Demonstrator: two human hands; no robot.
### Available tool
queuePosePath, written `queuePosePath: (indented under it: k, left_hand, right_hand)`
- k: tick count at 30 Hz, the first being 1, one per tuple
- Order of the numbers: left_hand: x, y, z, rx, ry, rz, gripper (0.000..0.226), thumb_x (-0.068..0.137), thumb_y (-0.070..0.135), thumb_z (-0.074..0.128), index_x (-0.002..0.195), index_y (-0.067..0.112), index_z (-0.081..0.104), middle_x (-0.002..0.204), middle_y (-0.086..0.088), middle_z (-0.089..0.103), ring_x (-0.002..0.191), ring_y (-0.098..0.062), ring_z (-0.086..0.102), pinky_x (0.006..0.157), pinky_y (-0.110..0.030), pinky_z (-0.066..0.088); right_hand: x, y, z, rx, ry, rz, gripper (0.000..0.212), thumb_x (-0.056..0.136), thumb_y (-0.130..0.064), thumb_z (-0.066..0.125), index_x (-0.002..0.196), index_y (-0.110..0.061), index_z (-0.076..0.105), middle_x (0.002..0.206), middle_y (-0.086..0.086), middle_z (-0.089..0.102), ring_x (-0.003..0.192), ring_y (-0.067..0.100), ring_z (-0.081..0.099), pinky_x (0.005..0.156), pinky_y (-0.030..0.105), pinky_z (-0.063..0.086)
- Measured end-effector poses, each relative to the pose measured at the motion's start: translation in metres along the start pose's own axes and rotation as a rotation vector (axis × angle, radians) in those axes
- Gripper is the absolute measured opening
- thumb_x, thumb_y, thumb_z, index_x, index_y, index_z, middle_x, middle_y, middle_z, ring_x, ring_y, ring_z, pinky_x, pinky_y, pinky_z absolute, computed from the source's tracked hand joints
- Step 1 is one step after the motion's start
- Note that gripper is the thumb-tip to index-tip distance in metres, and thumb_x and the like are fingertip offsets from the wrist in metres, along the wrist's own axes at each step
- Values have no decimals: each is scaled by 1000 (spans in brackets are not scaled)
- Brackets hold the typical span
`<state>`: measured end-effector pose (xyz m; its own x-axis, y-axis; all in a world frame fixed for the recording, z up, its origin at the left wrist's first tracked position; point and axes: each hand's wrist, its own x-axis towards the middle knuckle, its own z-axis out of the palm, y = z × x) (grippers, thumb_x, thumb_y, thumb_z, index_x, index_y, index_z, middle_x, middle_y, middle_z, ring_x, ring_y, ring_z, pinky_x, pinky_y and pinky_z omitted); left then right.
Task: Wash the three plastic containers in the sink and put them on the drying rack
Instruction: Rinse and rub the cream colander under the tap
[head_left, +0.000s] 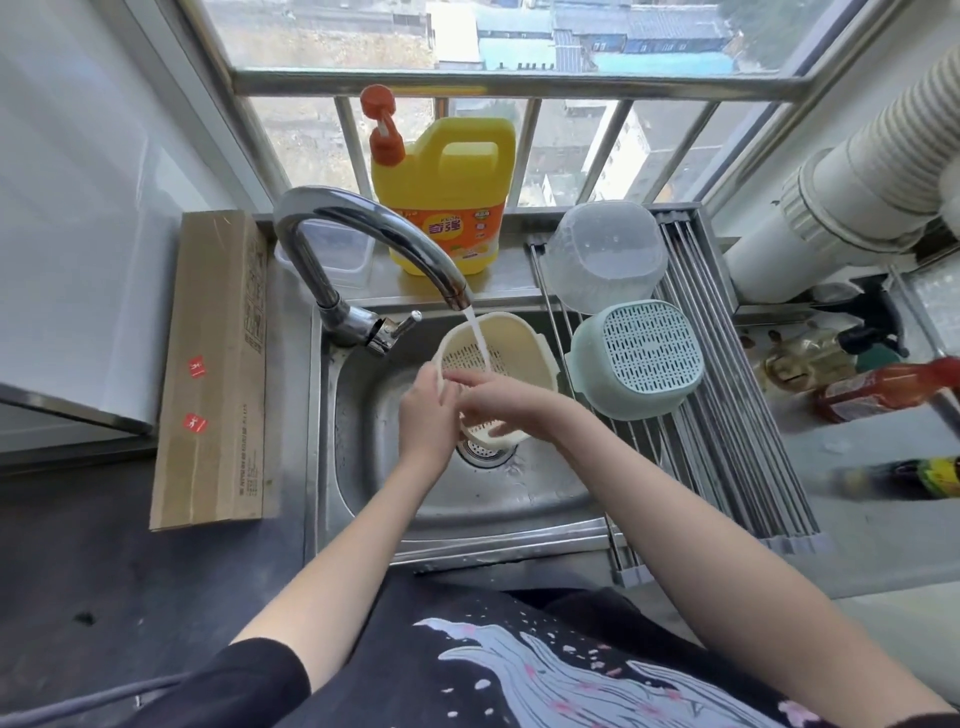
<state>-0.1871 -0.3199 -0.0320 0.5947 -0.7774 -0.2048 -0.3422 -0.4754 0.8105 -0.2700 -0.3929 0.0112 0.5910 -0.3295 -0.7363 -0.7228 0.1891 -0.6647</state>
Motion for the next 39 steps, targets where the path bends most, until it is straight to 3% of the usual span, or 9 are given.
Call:
queuePosePath:
  k: [5,8,11,20,23,27,30,34,39]
  left_hand:
    - [10,-10,-9,-161,93,-179,14,89,8,45,83,-3,53,80,-16,57,72,-23,52,61,-37,45]
    - [14,-13,-9,-225,82,-223,14,91,8,44,92,1,56,86,-10,60,77,-22,57,59,-30,49]
    - [13,-14,-12,-258,37,-205,11,94,7,44,95,7,55,85,-4,60,73,-14,57,50,-16,47]
    - [11,-10,-21,-154,-110,-154,13,86,14,48,77,12,58,71,-11,62,56,-25,66,45,-42,56]
    - [7,0,-25,25,-154,-8,14,84,15,48,78,13,60,70,-7,59,61,-27,62,46,-44,55]
    - [5,10,-26,185,-126,117,10,84,14,47,86,12,57,73,-10,60,70,-29,55,59,-38,46]
    - [5,9,-25,291,-24,267,17,88,10,48,101,5,57,70,-18,61,67,-37,56,59,-41,43]
    - [5,8,-23,319,78,267,9,89,7,49,92,0,54,62,-11,49,62,-37,52,55,-34,29]
    - [5,-2,-18,39,142,-20,11,85,3,47,76,4,52,62,-1,45,62,-22,42,54,-30,27]
  right_hand:
    - [-7,18,-12,-557,71,-67,26,86,-21,49,104,-23,68,100,-6,67,97,15,59,96,33,45]
    - [-8,36,-17,-896,255,-199,26,94,-41,45,103,-31,68,99,-10,71,101,11,60,117,40,14]
    - [-10,57,-15,-962,292,-304,30,95,-45,47,118,-36,63,117,-12,66,119,10,51,119,42,0]
    - [-21,92,6,-575,244,-327,28,98,-32,48,118,-21,65,112,-1,69,106,17,60,118,40,18]
    - [-20,85,3,-465,150,-222,42,99,-26,43,141,-23,45,145,2,46,132,17,42,113,34,26]
    - [12,77,-10,-1192,412,-179,75,94,-20,48,153,-15,1,161,6,6,148,18,-3,117,44,-9]
    - [23,68,1,-1357,468,21,69,98,-27,37,151,-6,-1,161,10,4,148,22,-8,110,55,-18]
    - [23,77,36,-1196,349,-129,55,85,-19,51,138,-9,39,140,10,45,138,22,34,111,57,-19]
    - [0,68,29,-350,224,-363,28,98,-27,45,120,-16,60,112,-1,67,98,13,55,91,29,36]
